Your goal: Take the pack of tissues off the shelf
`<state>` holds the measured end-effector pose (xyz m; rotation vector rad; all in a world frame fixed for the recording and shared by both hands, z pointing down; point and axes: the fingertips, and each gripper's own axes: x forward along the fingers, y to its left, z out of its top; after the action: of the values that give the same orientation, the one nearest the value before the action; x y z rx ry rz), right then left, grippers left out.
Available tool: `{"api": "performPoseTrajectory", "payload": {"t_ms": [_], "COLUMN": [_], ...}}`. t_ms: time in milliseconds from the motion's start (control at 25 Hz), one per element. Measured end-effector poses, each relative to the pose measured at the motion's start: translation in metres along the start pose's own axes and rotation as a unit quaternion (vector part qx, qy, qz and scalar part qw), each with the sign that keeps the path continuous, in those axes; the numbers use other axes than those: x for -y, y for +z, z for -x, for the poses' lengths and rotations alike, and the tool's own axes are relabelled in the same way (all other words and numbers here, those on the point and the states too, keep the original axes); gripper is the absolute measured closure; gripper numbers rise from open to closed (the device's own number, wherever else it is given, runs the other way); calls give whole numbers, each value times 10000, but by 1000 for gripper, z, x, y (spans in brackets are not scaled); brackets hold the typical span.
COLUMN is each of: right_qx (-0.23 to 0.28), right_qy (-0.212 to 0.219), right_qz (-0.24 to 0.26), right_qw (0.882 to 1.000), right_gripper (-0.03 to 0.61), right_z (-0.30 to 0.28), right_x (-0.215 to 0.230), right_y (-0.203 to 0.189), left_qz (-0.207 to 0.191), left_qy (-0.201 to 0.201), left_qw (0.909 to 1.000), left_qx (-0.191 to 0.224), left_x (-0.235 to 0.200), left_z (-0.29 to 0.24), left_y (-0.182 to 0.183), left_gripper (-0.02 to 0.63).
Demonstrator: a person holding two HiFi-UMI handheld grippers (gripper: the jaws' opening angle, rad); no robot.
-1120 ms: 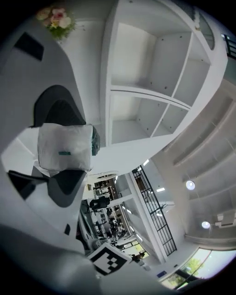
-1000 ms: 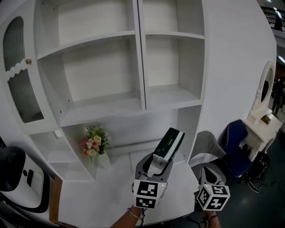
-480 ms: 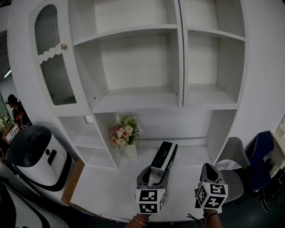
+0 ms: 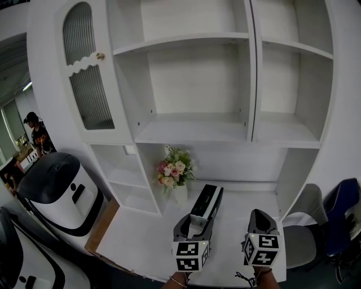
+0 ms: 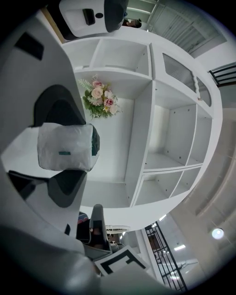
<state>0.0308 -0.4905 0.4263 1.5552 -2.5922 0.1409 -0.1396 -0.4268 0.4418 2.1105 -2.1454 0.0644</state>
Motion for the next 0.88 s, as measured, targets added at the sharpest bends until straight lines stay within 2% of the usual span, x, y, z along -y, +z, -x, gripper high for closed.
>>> {"api": "performPoseTrajectory", "payload": {"t_ms": [240, 880], "right_qx": [23, 128], "right_qy": [-29, -160], "right_qz": [125, -2], "right_qw": [9999, 9998], "right_gripper": [574, 574], "right_z": [-12, -25], "right_x": [0, 28], "right_y": [4, 21], "left_qz": [21, -28], "left_qy": [24, -165], "left_qw": [10000, 9999], "left_qx": [4, 6], "left_x": [-8, 2], "left_z": [-10, -35], "left_y": [2, 11], "left_gripper": [322, 321]}}
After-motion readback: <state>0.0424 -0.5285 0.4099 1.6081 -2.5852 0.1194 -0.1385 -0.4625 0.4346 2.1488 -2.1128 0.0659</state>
